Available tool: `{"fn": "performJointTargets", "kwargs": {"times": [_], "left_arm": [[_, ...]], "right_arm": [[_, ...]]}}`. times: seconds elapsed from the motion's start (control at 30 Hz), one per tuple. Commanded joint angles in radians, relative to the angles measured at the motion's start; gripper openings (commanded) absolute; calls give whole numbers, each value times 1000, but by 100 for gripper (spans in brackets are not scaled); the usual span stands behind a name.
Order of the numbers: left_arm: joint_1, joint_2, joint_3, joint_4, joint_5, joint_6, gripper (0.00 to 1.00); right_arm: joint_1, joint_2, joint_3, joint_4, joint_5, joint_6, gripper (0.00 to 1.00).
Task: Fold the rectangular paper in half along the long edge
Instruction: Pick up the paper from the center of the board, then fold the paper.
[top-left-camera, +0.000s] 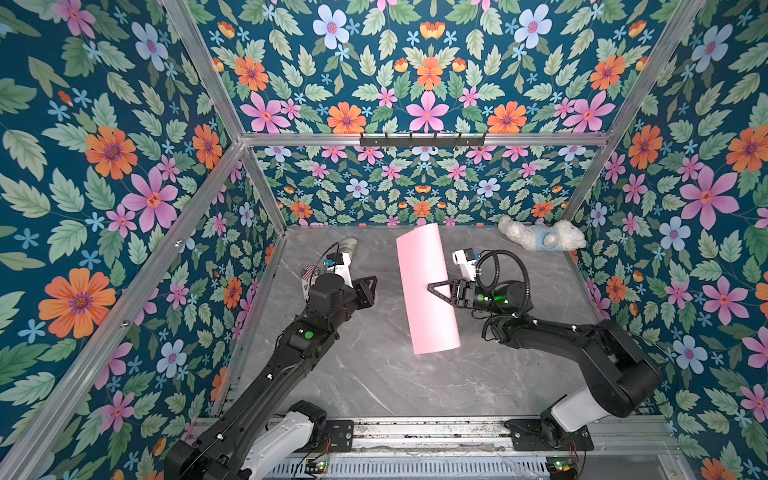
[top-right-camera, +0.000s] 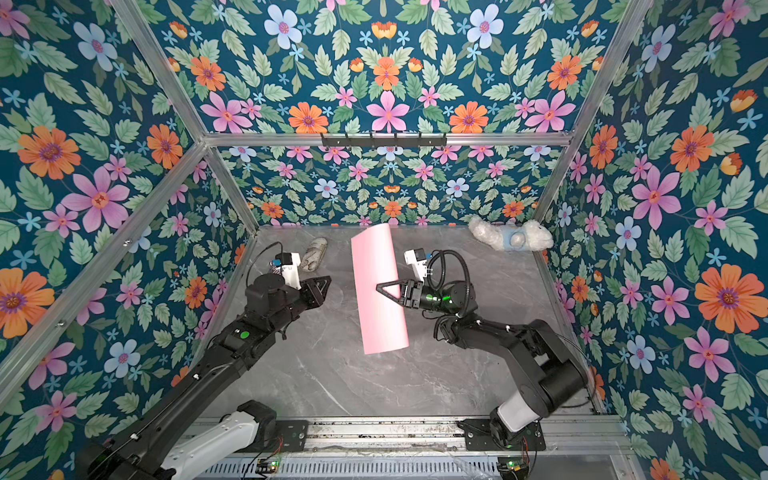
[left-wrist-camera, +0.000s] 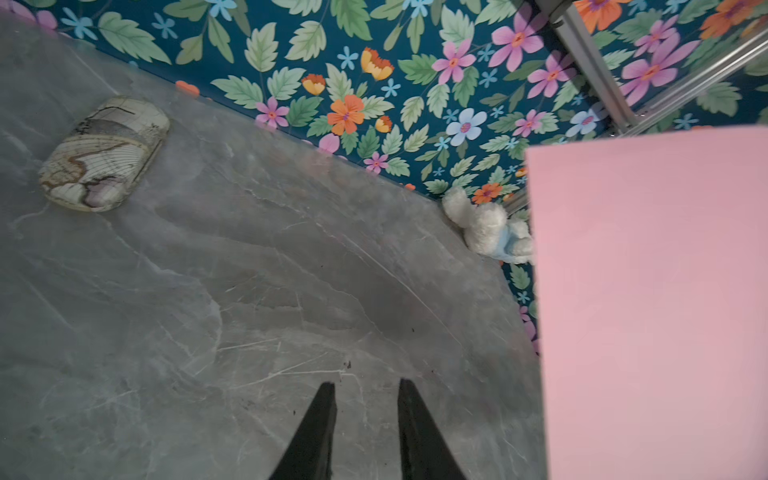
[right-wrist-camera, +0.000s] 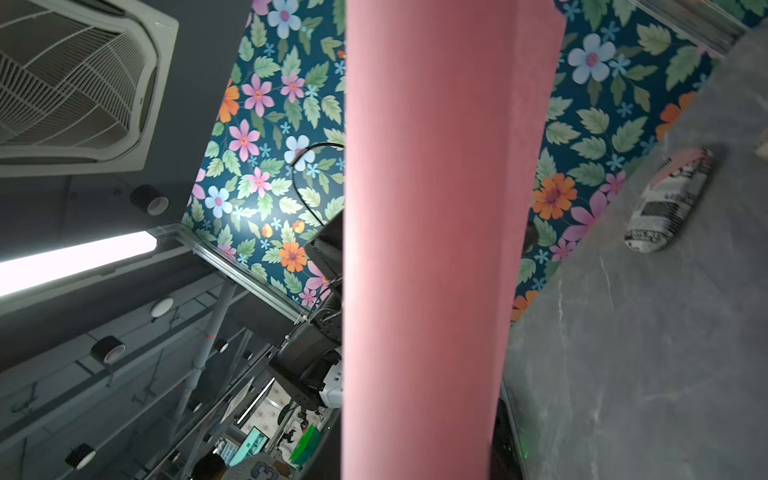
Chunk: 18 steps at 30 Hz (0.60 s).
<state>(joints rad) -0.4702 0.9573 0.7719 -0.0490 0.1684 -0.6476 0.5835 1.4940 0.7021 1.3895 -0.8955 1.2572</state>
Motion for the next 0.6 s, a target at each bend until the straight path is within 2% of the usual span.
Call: {"fn": "performJointTargets", "kwargs": {"times": [0.0, 0.07, 0.13, 0.33, 0.57], "left_arm": [[2, 33, -6, 124, 171, -49, 31], [-12, 73, -21, 238, 253, -98, 34], [-44, 96, -16, 303, 272, -116, 36], [-128, 106, 56, 352, 286, -122, 38], [-169, 89, 129, 362, 309, -139, 38]], "right_arm": [[0, -84, 55, -189, 21, -50, 31], [0, -119, 93, -234, 31, -49, 31], [0, -138, 127, -253, 35, -31, 31], [-2, -193, 204, -442, 66, -102, 31], [-8, -228, 256, -610, 104, -179, 32]]}}
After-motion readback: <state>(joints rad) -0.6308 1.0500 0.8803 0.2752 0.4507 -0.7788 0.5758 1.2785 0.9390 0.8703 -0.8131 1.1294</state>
